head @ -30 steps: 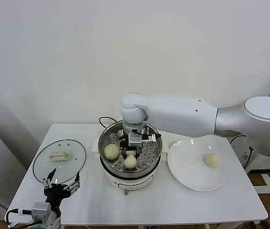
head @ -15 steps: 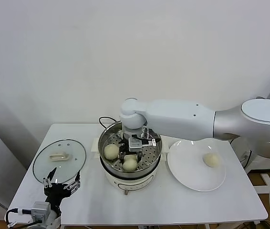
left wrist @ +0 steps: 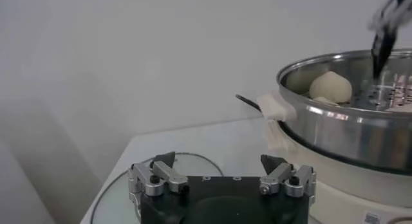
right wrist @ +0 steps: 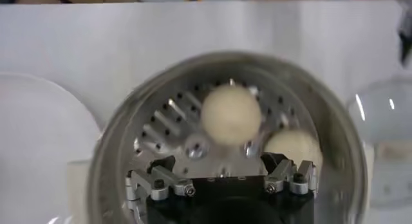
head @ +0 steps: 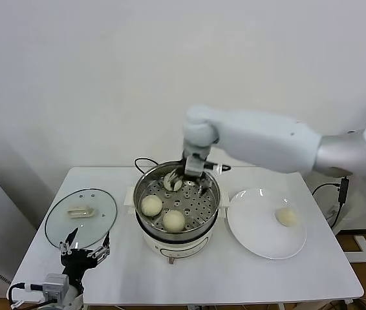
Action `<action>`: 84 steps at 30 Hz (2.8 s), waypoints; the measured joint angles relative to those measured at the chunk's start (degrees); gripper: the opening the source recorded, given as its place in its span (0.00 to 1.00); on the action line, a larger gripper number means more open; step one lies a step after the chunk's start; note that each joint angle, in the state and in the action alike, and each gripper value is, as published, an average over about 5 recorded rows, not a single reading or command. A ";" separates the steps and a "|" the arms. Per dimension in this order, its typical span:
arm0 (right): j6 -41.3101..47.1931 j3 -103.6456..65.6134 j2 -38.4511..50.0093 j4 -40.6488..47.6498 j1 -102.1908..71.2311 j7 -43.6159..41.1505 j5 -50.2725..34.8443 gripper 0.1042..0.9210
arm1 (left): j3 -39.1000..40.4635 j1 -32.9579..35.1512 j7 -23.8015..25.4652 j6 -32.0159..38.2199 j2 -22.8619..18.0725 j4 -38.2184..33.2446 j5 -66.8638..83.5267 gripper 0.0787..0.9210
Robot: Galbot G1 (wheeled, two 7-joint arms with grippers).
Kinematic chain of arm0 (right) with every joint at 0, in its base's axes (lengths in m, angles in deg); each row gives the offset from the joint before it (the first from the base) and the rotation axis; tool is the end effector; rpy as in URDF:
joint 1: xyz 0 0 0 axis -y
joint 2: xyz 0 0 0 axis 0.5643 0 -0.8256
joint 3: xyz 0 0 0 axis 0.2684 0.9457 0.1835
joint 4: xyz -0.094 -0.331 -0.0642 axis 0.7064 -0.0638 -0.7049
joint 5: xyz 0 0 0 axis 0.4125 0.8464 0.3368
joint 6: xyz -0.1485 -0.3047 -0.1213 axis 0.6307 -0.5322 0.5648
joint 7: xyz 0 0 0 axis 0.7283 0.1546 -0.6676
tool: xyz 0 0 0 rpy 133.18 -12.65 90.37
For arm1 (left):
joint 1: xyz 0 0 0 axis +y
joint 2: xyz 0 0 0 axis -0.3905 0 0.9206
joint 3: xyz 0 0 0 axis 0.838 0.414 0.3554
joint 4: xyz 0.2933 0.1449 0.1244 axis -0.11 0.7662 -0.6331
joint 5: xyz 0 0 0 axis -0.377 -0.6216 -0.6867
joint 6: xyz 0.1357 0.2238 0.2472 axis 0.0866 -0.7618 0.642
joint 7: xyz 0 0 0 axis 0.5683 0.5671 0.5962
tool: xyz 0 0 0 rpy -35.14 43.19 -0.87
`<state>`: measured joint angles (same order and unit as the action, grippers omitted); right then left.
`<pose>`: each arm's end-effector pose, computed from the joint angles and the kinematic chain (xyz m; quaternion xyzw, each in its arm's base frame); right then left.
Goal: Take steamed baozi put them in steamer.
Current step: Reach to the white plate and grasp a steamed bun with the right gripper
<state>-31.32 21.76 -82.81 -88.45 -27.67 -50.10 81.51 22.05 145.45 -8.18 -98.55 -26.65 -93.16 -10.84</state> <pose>0.5518 0.1119 0.0012 0.6689 -0.1918 0.7139 0.0787 0.1651 0.0472 -0.2574 -0.0044 -0.9851 -0.0838 0.1504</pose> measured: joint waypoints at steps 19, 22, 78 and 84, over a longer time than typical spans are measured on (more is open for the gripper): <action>28.07 -10.75 22.44 6.29 -5.50 -3.01 -0.61 0.88 | -0.57 -0.02 1.68 -2.71 0.00 1.28 5.20 0.88; 26.72 -15.59 22.88 8.79 -10.73 -2.79 3.16 0.88 | -0.60 0.28 1.75 -3.07 0.00 1.23 5.44 0.88; 20.07 -48.08 15.15 25.55 -45.71 3.50 31.23 0.88 | -1.14 2.20 2.24 -3.44 0.00 2.96 5.04 0.88; 20.06 -48.65 14.59 26.06 -46.32 4.28 31.97 0.88 | -1.13 2.17 2.24 -3.44 0.00 3.03 5.04 0.88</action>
<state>-11.26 -26.89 -68.21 -62.39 -73.99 -45.82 113.48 20.91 147.62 -5.94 -101.99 -26.65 -90.13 -5.80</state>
